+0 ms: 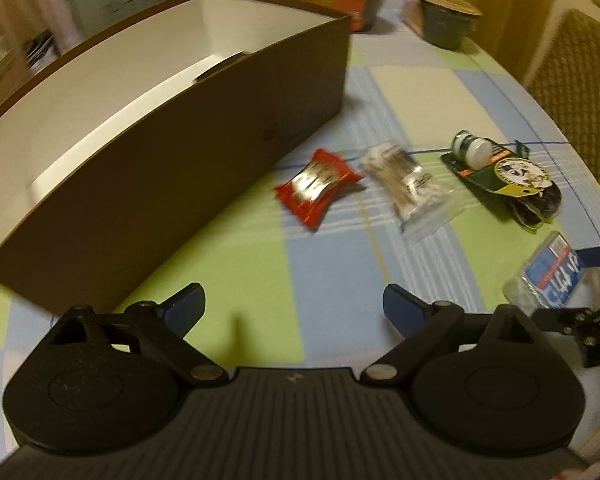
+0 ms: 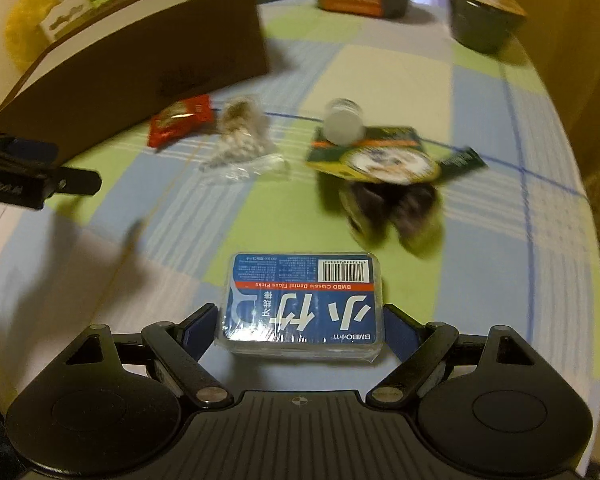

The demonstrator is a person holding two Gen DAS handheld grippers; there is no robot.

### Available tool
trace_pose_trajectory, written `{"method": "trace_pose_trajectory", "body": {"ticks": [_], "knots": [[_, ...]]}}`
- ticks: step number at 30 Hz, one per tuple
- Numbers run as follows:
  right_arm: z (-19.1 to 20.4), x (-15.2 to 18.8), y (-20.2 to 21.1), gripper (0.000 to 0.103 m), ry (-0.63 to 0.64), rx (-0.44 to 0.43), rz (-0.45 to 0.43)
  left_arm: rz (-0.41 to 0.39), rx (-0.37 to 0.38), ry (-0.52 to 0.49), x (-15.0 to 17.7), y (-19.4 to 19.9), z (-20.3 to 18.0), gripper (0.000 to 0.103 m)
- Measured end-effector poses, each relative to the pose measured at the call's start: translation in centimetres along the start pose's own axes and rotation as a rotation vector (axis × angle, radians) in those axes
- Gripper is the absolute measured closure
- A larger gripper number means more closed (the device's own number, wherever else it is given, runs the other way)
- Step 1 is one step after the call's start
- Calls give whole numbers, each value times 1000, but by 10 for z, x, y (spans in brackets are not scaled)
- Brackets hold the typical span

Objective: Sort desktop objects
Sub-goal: 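Grasp the blue floss pick box with the right tool while the left tool grasps the red candy packet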

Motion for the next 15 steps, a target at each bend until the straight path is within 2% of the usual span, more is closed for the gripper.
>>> {"method": "trace_pose_trajectory", "body": {"ticks": [4, 6, 9, 14, 15], "knots": [[-14, 7, 9, 19, -72, 38, -7, -39, 44, -71, -18, -15, -11, 23], [-21, 9, 13, 19, -107, 57, -14, -58, 56, -109, -26, -21, -16, 24], [-30, 13, 19, 19, -150, 86, -23, -86, 57, -157, -41, -33, -22, 33], [-40, 20, 28, 19, -198, 125, -35, -106, 49, -185, -59, -54, -26, 38], [-42, 21, 30, 19, -206, 132, -37, -103, 52, -191, -61, -58, -27, 43]]}}
Point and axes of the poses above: each gripper's, at about its wrist camera, not at the fingertips, and y roughly against the way its jaws point, z to its left, x to its underside, the point moved 6 cm from there along -y, roughly the way its jaws point, and after that the axes turned 8 degrees about -x, right-handed, at the moved point
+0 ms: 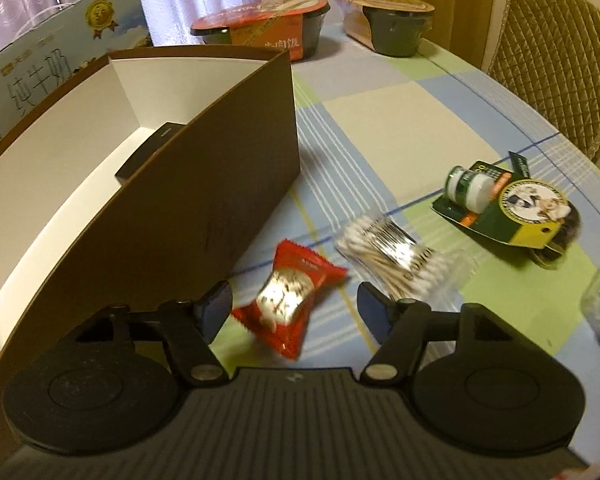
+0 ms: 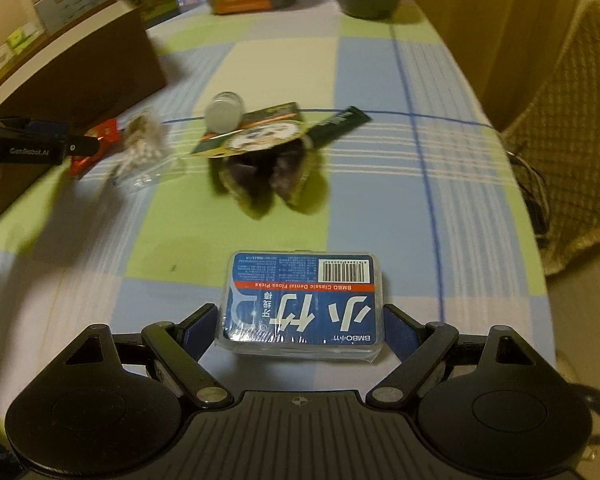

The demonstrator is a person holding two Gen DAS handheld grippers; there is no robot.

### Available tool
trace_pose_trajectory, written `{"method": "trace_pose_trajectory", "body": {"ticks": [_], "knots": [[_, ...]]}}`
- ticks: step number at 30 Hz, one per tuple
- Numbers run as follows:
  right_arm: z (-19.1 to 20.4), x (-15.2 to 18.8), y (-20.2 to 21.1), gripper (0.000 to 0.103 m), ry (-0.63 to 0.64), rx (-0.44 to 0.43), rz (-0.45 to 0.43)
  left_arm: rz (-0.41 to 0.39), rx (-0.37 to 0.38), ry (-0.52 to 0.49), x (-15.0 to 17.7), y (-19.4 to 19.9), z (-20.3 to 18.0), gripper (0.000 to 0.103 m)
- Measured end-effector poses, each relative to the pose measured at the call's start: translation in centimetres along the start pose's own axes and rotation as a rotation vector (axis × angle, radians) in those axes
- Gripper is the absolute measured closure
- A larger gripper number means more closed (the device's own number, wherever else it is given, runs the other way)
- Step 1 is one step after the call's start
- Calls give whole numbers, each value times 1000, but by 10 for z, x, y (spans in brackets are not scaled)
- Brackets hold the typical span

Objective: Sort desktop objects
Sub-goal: 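Grasp the blue floss pick box with the right tool while the left tool grasps the red candy packet, then lift the floss box and candy packet and carry them over the brown box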

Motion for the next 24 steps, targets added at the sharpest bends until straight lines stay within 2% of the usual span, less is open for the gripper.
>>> {"method": "trace_pose_trajectory", "body": {"ticks": [5, 7, 9, 18, 24], "knots": [[-11, 1, 4, 19, -36, 32, -13, 32, 13, -26, 0, -17, -1, 59], [-15, 0, 4, 19, -47, 43, -19, 54, 22, -20, 3, -20, 1, 70], [-17, 0, 5, 19, -52, 49, -22, 73, 40, -16, 7, -20, 3, 77], [-19, -5, 1, 19, -39, 47, -37, 191, 125, 54, 46, 16, 5, 79], [-19, -8, -2, 19, -27, 44, -38, 178, 107, 77, 53, 25, 4, 68]]}}
Point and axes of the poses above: each gripper's, at about its wrist camera, not at the fingertips, and y roughly against the way its jaws point, z to its left, x to its underside, the point moved 6 cm from there along -y, roughly the way its jaws point, and after that the axes turned 8 degrees about -x, right-handed, at the moved point
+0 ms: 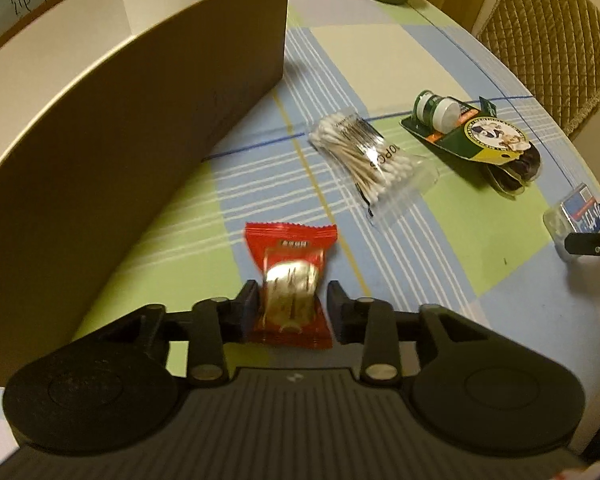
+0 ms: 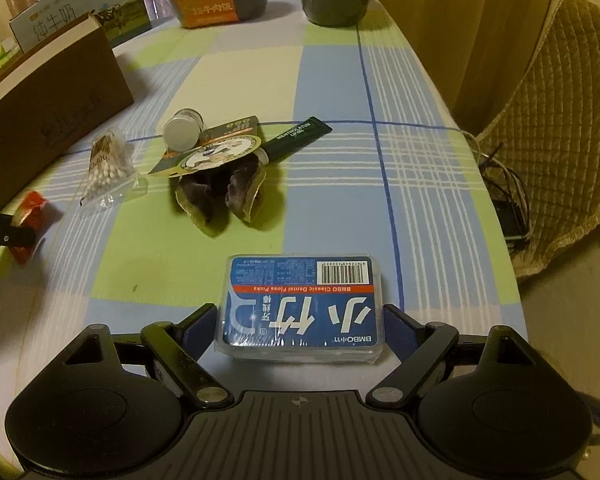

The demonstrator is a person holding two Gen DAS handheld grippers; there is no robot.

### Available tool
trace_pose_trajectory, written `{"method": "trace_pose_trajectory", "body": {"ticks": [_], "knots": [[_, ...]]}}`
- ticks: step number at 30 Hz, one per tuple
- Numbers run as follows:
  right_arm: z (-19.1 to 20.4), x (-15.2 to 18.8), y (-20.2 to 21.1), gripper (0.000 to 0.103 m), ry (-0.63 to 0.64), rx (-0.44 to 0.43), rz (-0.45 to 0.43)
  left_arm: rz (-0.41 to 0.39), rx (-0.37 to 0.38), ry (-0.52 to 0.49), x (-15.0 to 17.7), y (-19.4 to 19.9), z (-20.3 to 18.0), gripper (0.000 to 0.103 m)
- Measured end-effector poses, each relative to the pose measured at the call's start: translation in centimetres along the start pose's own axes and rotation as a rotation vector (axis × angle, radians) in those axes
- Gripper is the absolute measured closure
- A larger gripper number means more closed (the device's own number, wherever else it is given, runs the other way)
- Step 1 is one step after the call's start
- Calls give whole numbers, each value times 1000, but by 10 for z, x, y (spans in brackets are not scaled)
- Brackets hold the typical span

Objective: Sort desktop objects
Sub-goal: 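Lift the floss box and candy packet and carry them over the brown box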

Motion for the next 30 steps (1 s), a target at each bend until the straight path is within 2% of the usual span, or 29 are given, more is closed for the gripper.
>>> {"method": "trace_pose_trajectory", "body": {"ticks": [6, 7, 8, 12, 19, 30], "knots": [[0, -1, -2, 18, -5, 3, -4, -9, -27, 13, -8, -9, -2, 69], [0, -1, -2, 18, -8, 5, -5, -6, -28, 14, -8, -9, -2, 76], [1, 0, -2, 18, -8, 8, -8, -5, -28, 12, -8, -9, -3, 79], [2, 2, -2, 18, -7, 21, -18, 1, -34, 6, -2, -5, -4, 80], [5, 1, -1, 20, 6, 29, -9, 10, -30, 52, 12, 10, 0, 80], [47, -22, 19, 20, 85, -125, -39, -41, -22, 146, 21, 51, 12, 80]]}}
Point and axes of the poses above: each gripper's, at about its wrist camera, not at the fingertips, and y roughly against the way its jaws point, z to its left, x to its underside, the point moved 6 cm from there along -y, roughly the way its jaws point, and after that the axes turned 8 degrees about -x, right-handed, at the moved point
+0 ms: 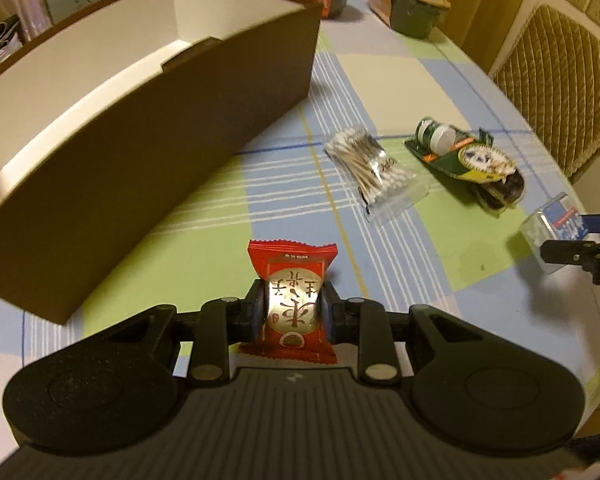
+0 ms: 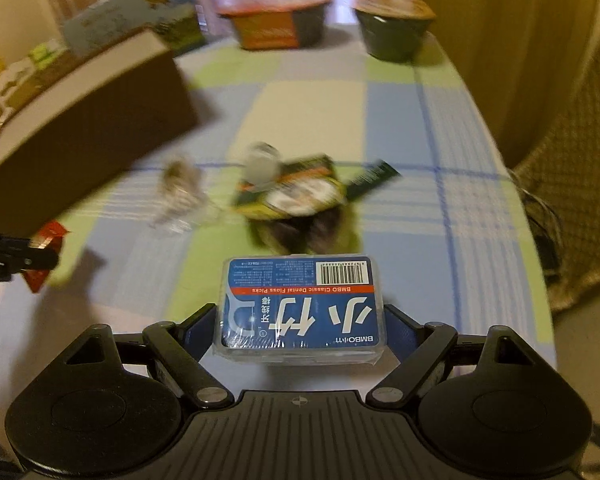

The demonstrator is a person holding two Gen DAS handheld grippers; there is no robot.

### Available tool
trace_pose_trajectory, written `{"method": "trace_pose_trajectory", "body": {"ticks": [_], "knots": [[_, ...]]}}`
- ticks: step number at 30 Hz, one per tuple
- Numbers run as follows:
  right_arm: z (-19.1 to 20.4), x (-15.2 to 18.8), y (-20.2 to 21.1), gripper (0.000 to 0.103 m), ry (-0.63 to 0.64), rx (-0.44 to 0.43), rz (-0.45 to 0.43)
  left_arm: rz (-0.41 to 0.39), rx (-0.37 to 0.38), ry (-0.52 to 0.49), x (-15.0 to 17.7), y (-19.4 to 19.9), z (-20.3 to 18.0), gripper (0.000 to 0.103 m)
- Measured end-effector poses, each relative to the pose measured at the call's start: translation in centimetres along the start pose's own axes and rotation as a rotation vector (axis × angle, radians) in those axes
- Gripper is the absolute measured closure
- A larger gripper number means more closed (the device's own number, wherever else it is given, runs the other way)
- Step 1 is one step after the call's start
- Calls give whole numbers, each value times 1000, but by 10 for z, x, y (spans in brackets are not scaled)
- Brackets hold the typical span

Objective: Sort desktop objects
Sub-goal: 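Lift the floss box and candy packet and carry them over the brown box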

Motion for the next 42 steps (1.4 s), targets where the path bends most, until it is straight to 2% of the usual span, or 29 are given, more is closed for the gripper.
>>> {"method": "trace_pose_trajectory", "body": {"ticks": [17, 25, 34, 42], "knots": [[119, -50, -3, 20, 307, -292, 23, -97, -42, 164, -5, 79, 47, 80], [169, -84, -12, 20, 404, -384, -4, -149, -97, 225, -16, 104, 82, 80], [215, -124, -22, 20, 504, -424, -52, -189, -155, 259, -36, 116, 115, 80], [244, -160, -42, 20, 552, -446, -73, -219, -190, 256, -64, 109, 140, 80]]}}
Point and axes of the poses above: each gripper's, at about its wrist camera, not at the fingertips, and y roughly against the way its jaws point, z to its left, x to its underside, the point moved 6 cm from there along -y, roughly the way its jaws point, and after that the axes turned 8 degrees about -x, right-handed, at the moved point
